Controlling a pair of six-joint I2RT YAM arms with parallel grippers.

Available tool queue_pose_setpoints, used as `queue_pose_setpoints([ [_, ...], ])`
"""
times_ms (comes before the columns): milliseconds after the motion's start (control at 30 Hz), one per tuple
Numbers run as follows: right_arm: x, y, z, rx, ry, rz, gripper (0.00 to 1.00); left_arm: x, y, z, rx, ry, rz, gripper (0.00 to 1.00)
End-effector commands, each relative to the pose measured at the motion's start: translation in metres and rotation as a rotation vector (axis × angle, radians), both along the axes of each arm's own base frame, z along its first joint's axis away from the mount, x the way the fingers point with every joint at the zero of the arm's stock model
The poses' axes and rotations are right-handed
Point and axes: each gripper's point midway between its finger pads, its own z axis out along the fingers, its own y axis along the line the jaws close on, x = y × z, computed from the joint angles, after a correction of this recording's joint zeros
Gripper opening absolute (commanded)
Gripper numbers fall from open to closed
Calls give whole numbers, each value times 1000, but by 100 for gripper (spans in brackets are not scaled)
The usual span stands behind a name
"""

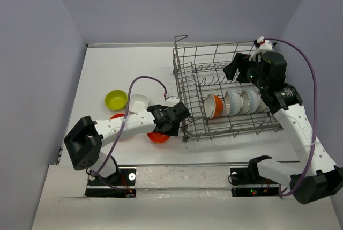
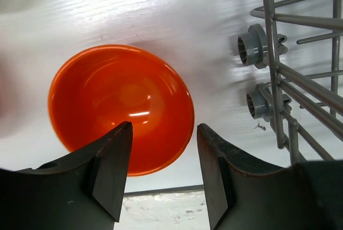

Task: Load the bowls into the dish rack
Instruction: Place the bowl at the center of the board, then pick up the bowl from the corner of the board.

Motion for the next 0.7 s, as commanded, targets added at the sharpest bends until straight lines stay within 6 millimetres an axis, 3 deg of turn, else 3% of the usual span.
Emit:
queue_pose_setpoints([
  [0, 1, 2, 10, -3, -42, 5, 79, 9, 6, 47, -41, -96, 28, 61],
  [133, 1, 2, 10, -5, -39, 7, 79, 9, 11, 64, -59, -121, 59, 61],
  [267, 1, 3, 9, -3, -38, 10, 78, 11, 22, 68, -52, -124, 114, 61],
  [400, 1, 3, 9, -2, -37, 11, 79, 20, 54, 60, -80, -98, 248, 61],
  [467, 1, 3, 9, -2, -37, 13, 79, 24, 61, 68, -178, -104, 298, 60],
  [500, 1, 3, 9, 0, -37, 14, 78, 29, 78, 61, -186, -97, 362, 60],
  [533, 1, 3, 9, -1, -38, 14, 79, 33, 83, 70, -245, -129, 388, 60],
  [667, 1, 4, 8, 0, -36, 15, 78, 37, 112, 75, -287, -198, 501, 60],
])
